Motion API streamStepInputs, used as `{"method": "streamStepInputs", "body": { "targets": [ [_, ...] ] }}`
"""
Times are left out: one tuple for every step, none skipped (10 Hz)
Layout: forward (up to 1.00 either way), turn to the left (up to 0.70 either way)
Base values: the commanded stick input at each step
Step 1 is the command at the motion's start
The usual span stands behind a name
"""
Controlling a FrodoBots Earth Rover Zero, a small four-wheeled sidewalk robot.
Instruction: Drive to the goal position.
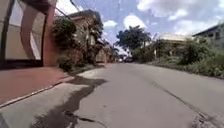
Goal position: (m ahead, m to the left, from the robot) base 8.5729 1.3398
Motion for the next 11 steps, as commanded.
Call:
{"method": "streamStepInputs", "body": {
  "targets": [
    [1.0,0.0],
    [1.0,0.0],
    [1.0,0.0],
    [1.0,0.0],
    [1.0,0.0],
    [1.0,0.0],
    [1.0,0.0],
    [1.0,0.0],
    [1.0,0.0],
    [1.0,0.0],
    [1.0,-0.07]
  ]
}}
